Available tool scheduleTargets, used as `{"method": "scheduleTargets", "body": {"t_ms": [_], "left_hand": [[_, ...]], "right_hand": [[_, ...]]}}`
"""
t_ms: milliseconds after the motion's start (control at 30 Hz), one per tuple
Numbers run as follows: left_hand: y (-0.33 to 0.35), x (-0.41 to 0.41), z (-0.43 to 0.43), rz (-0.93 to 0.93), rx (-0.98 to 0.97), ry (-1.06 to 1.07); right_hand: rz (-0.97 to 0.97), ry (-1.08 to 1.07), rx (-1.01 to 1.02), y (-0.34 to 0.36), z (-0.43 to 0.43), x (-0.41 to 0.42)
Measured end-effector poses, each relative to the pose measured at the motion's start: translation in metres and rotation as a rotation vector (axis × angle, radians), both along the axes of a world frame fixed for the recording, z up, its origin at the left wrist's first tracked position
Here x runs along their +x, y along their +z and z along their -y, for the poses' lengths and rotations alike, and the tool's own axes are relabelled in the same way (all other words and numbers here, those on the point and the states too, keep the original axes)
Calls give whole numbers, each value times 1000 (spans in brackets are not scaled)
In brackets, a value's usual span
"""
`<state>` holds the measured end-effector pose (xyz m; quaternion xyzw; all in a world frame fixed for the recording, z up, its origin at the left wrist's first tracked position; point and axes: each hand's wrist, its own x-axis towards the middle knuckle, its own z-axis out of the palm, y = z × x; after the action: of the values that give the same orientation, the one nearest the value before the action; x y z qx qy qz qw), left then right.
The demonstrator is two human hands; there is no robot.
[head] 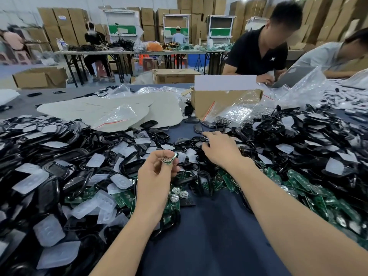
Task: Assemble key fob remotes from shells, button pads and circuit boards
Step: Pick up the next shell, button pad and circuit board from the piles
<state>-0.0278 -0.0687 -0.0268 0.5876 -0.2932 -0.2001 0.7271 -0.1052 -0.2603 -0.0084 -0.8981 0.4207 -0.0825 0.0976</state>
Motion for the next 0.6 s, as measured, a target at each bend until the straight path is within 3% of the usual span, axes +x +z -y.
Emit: {"method": "scheduleTargets", "body": {"t_ms": [233, 600], "left_hand": [[-4, 3, -1, -15, 40, -6], [-3, -1, 1, -11, -15, 9]], "right_hand": [[-193, 66, 0, 0, 1, 26], [-315, 159, -29, 22, -9, 16]]}}
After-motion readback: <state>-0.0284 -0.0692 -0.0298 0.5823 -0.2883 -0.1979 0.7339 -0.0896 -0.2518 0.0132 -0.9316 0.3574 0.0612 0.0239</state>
